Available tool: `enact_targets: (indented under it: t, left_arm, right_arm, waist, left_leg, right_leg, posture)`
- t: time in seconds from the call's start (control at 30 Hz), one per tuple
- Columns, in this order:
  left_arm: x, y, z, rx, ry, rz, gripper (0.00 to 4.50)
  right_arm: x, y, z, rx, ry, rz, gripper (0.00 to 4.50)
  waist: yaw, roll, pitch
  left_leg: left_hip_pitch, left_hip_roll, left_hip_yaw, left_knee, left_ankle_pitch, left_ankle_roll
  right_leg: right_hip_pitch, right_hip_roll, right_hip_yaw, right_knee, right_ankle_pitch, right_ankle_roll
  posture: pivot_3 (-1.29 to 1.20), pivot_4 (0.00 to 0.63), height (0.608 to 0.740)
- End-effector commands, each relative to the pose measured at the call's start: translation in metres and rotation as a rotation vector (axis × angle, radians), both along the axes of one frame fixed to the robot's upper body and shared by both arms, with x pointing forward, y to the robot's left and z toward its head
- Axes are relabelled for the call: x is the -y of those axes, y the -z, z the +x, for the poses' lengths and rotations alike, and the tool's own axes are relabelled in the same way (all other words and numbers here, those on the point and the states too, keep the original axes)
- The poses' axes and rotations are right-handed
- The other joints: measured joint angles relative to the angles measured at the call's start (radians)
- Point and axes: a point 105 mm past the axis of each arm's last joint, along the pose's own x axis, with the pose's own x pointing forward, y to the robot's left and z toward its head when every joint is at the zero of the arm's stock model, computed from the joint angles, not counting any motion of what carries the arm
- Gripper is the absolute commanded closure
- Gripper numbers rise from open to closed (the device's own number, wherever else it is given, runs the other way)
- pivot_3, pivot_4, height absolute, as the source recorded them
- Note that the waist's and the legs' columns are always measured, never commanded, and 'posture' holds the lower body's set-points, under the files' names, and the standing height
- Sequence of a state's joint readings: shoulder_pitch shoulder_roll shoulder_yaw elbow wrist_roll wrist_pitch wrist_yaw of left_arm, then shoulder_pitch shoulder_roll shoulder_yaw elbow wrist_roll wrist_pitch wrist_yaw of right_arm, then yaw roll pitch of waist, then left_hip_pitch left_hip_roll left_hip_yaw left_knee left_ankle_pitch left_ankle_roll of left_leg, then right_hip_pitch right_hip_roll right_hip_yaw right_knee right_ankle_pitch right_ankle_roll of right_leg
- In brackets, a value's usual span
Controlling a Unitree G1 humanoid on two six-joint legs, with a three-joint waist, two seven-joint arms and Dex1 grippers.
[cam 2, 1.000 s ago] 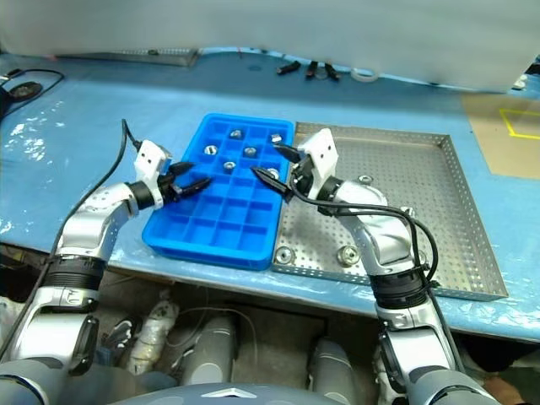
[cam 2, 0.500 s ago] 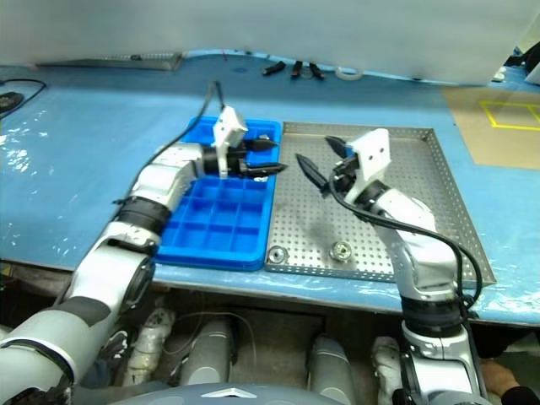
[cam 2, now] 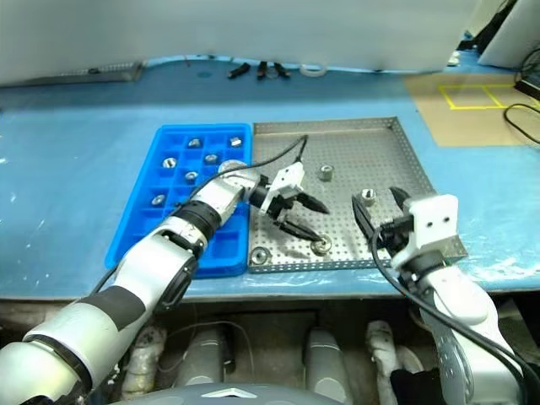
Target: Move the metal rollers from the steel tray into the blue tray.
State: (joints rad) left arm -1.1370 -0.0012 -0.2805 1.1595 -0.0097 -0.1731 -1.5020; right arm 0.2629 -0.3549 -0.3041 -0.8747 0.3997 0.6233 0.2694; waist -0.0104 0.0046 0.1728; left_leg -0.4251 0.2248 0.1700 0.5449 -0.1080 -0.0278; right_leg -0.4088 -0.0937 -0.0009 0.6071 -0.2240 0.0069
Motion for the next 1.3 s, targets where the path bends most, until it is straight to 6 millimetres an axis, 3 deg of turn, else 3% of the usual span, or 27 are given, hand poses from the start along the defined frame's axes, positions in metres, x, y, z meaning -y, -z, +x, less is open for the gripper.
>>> enact_targets:
  t: [0.03,0.07,0.3,0.53,0.93,1.17,1.3]
  left_arm:
    - [0.000,0.000,0.000,0.069,0.046,0.049,0.93]
    - [0.000,0.002,0.001,0.086,0.039,0.063,0.93]
    - [0.013,0.013,0.015,0.167,-0.116,0.091,0.93]
    - [0.015,0.025,0.000,0.149,-0.012,0.130,0.93]
    - [0.003,0.046,0.004,0.171,-0.047,0.236,0.93]
    - [0.006,0.041,0.006,0.151,-0.080,0.188,2.69]
    - [0.006,0.036,0.010,0.155,-0.105,0.167,2.75]
  right_arm:
    - [0.003,0.001,-0.021,-0.011,0.007,-0.004,0.76]
    - [0.008,0.006,-0.027,-0.031,0.026,-0.004,0.76]
    - [0.016,0.020,-0.038,-0.051,0.069,0.011,0.76]
    - [0.005,0.041,-0.052,-0.133,-0.023,0.035,0.76]
    - [-0.009,0.030,-0.042,-0.110,-0.029,0.020,0.76]
    - [-0.010,0.026,-0.041,-0.117,-0.040,0.011,0.76]
    - [-0.009,0.025,-0.041,-0.119,-0.047,0.008,0.76]
  waist:
    - [-0.009,0.000,0.000]
    - [-0.015,0.000,0.000]
    - [-0.054,-0.001,0.000]
    - [-0.081,-0.001,0.000]
    - [-0.119,-0.001,0.000]
    - [-0.127,-0.001,0.000]
    - [-0.136,-0.001,0.000]
  left_leg:
    - [0.003,-0.001,0.002,0.000,-0.001,0.002]
    - [0.006,-0.002,0.005,0.000,-0.003,0.004]
    - [0.006,-0.007,0.007,0.002,-0.006,0.009]
    - [0.003,-0.019,0.007,0.002,-0.011,0.018]
    - [-0.005,-0.019,0.007,0.013,-0.017,0.026]
    - [-0.005,-0.020,0.006,0.018,-0.019,0.028]
    - [-0.006,-0.020,0.006,0.018,-0.019,0.028]
  right_leg:
    - [0.002,-0.001,0.001,-0.001,0.000,0.001]
    - [0.004,-0.001,0.002,-0.002,-0.004,0.007]
    - [0.004,-0.006,0.003,-0.005,-0.005,0.010]
    - [0.004,-0.016,0.002,-0.005,-0.006,0.013]
    - [0.006,-0.019,0.000,-0.008,-0.006,0.013]
    - [0.009,-0.020,0.001,-0.008,-0.006,0.013]
    - [0.009,-0.020,0.000,-0.008,-0.006,0.013]
  posture:
    - [-0.67,0.150,0.740]
    - [-0.67,0.150,0.740]
    - [-0.69,0.150,0.740]
    - [-0.71,0.150,0.740]
    - [-0.70,0.150,0.740]
    - [-0.69,0.150,0.740]
    - [-0.68,0.150,0.740]
